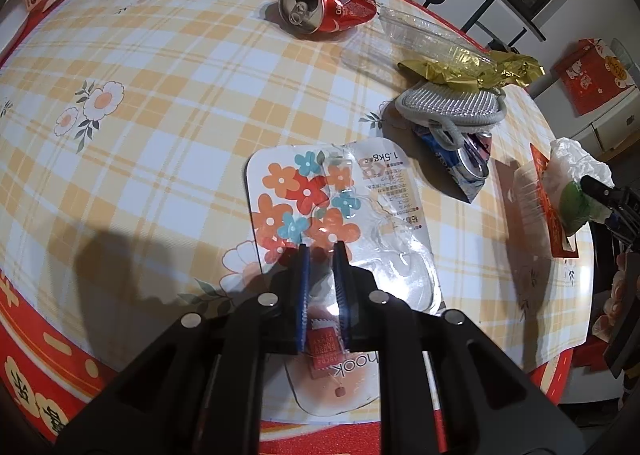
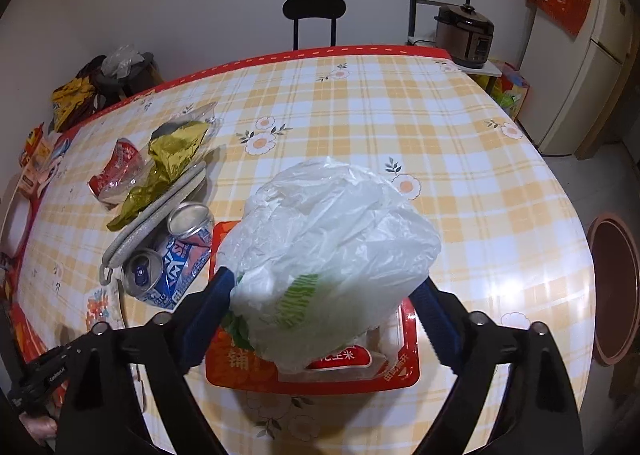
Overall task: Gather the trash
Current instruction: 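Grasp the clear blister pack with the left tool while the right tool grasps the white plastic bag, then lift the white plastic bag with the right tool and carry it to the bin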
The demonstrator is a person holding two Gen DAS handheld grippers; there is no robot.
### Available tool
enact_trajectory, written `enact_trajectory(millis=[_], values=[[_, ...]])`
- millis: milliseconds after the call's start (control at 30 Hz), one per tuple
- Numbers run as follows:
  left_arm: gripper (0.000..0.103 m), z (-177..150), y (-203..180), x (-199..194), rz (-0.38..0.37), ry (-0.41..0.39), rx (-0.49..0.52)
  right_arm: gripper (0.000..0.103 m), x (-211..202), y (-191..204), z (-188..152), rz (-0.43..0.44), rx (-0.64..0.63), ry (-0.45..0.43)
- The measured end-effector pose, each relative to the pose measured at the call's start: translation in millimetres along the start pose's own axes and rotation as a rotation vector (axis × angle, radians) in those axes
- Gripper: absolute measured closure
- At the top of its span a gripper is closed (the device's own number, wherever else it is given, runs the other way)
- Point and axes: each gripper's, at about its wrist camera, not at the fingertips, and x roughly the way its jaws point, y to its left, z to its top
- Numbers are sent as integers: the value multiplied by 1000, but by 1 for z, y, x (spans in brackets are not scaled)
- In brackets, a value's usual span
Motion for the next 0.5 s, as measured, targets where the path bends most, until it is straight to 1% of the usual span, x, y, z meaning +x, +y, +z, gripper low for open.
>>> enact_trajectory(millis=[33,100,200,400,500], values=[[87,-1,0,0,1,-2,2,24,0,1,0,6,-6,0],[87,-1,0,0,2,-4,3,32,-1,1,0,21,-10,1],[87,-2,-1,0,5,-10,5,39,-4,0,0,31,-9,-6],[87,-3,-2,0,4,-14,2,44,-14,2,-2,60,-18,-31],[87,-2,-1,0,9,-14,5,45,-18,3,-3,90,-19,-40]])
